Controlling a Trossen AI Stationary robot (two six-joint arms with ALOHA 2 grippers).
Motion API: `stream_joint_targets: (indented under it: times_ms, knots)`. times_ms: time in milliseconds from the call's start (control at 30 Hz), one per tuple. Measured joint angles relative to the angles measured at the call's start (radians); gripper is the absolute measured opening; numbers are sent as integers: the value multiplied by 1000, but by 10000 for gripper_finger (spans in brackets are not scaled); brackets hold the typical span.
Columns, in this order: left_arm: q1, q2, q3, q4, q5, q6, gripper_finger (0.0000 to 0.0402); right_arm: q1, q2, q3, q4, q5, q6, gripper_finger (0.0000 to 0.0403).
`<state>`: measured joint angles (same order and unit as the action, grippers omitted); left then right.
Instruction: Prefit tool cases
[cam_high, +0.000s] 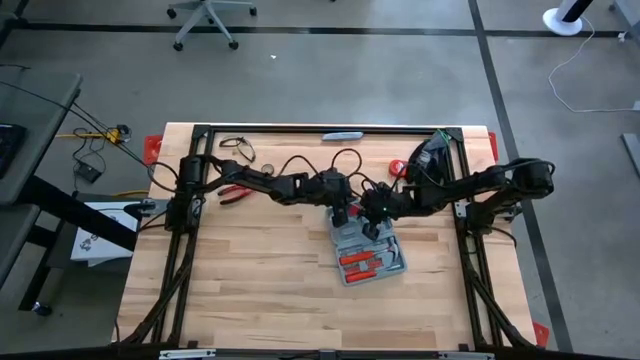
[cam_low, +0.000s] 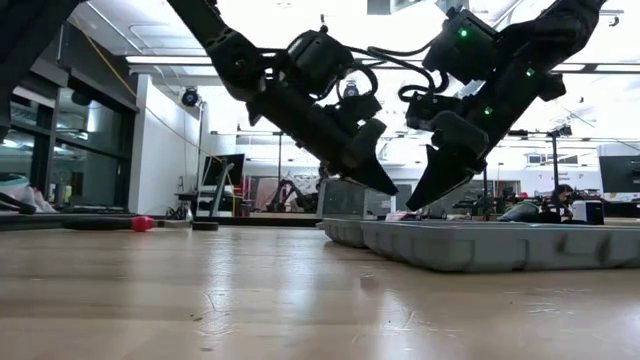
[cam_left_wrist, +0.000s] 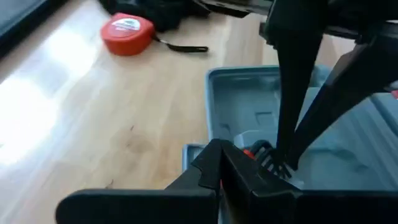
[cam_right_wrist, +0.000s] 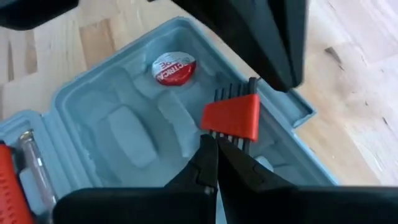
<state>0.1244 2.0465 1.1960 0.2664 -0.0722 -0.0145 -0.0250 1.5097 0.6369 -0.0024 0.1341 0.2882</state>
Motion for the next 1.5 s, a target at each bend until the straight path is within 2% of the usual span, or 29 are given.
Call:
stream_joint_targets:
  times_ms: [200, 367, 667, 933, 1133, 1367, 1500]
  knots:
    - [20, 68, 59, -83, 65, 13, 0, 0, 0, -14, -1, 0, 12, 0]
    - [18, 84, 88, -131, 74, 18, 0, -1, 0, -66, 29, 8, 49, 0]
    - [-3, 48, 84, -203, 59, 18, 0, -8, 0, -79, 100, 29, 38, 0]
    - [-41, -11, 83, -273, 29, 19, 0, 37, 0, -79, 161, -58, 49, 0]
    - [-73, -30, 83, -294, 24, 2, 0, 65, 15, -79, 194, -54, 64, 0]
    - [-116, -30, 59, -327, 23, -61, 0, 32, 97, -79, 230, -52, 70, 0]
    - [-126, -28, 42, -315, 23, -74, 0, 8, 107, -77, 240, -5, 70, 0]
